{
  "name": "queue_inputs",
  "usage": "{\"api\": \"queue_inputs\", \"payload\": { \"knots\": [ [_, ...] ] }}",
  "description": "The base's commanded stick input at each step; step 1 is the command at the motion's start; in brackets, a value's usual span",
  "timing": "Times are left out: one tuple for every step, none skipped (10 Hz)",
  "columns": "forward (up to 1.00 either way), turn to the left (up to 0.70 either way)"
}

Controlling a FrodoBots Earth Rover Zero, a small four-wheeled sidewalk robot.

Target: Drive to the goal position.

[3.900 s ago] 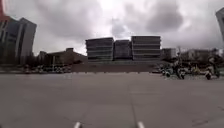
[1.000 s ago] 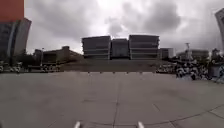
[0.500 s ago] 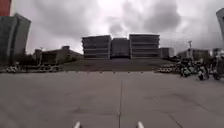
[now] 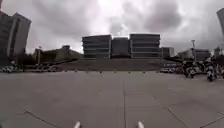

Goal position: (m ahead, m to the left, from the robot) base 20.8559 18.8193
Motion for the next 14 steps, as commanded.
{"api": "queue_inputs", "payload": {
  "knots": [
    [1.0,0.0],
    [1.0,0.0],
    [1.0,0.0],
    [1.0,0.0],
    [1.0,0.0],
    [1.0,0.0],
    [1.0,0.0],
    [1.0,0.0],
    [1.0,0.0],
    [1.0,0.0],
    [1.0,-0.28],
    [1.0,-0.33],
    [1.0,-0.35],
    [1.0,-0.1]
  ]
}}
